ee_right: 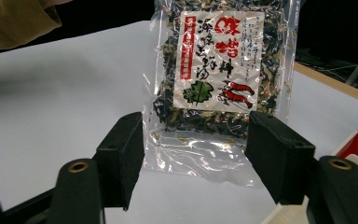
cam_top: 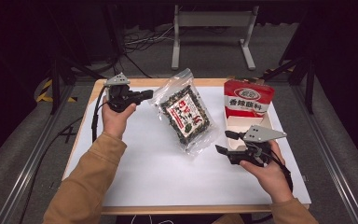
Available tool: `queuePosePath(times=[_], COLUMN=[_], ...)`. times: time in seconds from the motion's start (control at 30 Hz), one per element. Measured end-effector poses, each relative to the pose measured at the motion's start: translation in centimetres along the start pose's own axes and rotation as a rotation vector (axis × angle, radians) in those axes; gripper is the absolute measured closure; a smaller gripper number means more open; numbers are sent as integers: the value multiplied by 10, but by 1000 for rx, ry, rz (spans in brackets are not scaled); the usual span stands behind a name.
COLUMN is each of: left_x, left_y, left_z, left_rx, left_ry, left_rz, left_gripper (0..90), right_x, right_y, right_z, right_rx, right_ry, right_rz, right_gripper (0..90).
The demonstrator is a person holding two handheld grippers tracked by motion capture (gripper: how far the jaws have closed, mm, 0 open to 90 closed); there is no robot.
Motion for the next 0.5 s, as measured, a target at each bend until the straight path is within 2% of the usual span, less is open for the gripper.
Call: queuePosePath(times=[0.33,0.4,0.47,0.5], left_x=[37,40,49,53], left_y=[29,31,37,39], left_z=[15,17,22,25], left_rx=[83,94,116,123], left_ry=[-54,-60,-72,-80], left_rz=[-111,-118,-148,-151], left_gripper=[900,900,900,900], right_x=[-1,-1,-1,0], right_y=[7,8,10,11], right_z=[0,1,2,3], right_rx=[16,17,21,24], right_ry=[-3,-4,-7,-8], right_rz=[12,12,12,12], right_gripper=[366,366,363,360])
Point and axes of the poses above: each handheld gripper's, and its own axes: z roughly backward along the jaws, y roughly out of its top, x roughly to its right, the point moved 1 cm from there along -z, roughly forward along the jaws, and after that the axes turned 13 degrees about -z, right-handed, at the moved point
